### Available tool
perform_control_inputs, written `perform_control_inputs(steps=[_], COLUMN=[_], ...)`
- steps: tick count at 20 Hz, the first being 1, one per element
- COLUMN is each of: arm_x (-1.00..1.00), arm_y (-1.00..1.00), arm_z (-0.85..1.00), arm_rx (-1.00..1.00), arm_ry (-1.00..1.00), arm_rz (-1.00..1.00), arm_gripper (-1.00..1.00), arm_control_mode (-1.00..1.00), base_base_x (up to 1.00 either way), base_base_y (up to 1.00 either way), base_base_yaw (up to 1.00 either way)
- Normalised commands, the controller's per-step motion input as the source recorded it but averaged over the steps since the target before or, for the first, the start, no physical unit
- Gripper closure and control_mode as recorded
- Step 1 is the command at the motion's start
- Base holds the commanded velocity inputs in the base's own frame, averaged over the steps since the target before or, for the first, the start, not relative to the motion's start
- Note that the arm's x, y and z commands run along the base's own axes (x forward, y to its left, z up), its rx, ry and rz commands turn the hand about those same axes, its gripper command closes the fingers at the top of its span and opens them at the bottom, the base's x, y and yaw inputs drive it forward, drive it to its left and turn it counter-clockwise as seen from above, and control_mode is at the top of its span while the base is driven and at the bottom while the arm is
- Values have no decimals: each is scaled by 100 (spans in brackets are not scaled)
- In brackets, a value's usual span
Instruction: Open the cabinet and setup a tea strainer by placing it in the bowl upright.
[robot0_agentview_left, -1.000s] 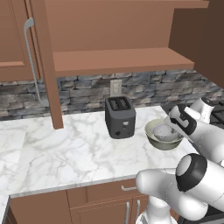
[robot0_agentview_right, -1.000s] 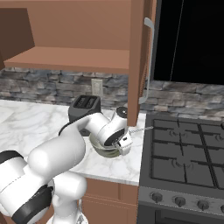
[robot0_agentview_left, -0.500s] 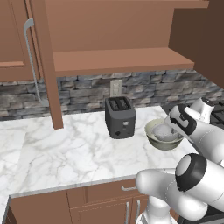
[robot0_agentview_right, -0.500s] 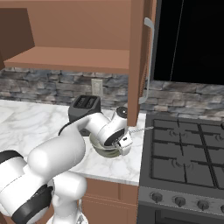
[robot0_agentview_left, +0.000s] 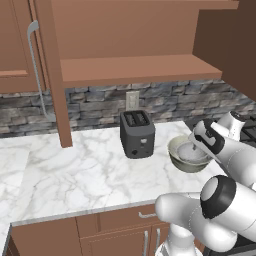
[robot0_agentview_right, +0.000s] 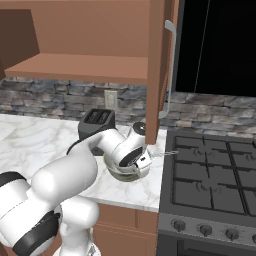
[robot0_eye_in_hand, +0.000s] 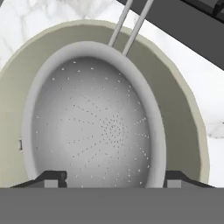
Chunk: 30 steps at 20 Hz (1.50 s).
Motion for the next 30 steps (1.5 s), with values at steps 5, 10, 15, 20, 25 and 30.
perform_control_inputs(steps=[5, 10, 15, 20, 25, 30], arm_x=[0, 0, -18, -26, -52, -85], arm_y=[0, 0, 0, 0, 0, 0], arm_z=[0, 0, 32, 44, 37, 39], arm_rx=[0, 0, 1, 1, 0, -4], arm_ry=[0, 0, -1, -2, 0, 0], arm_rz=[0, 0, 0, 0, 0, 0], arm_gripper=[-100, -100, -100, -100, -100, -100], arm_control_mode=[-100, -100, -100, -100, -100, -100], base_base_x=[0, 0, 0, 0, 0, 0], base_base_y=[0, 0, 0, 0, 0, 0], base_base_yaw=[0, 0, 0, 0, 0, 0])
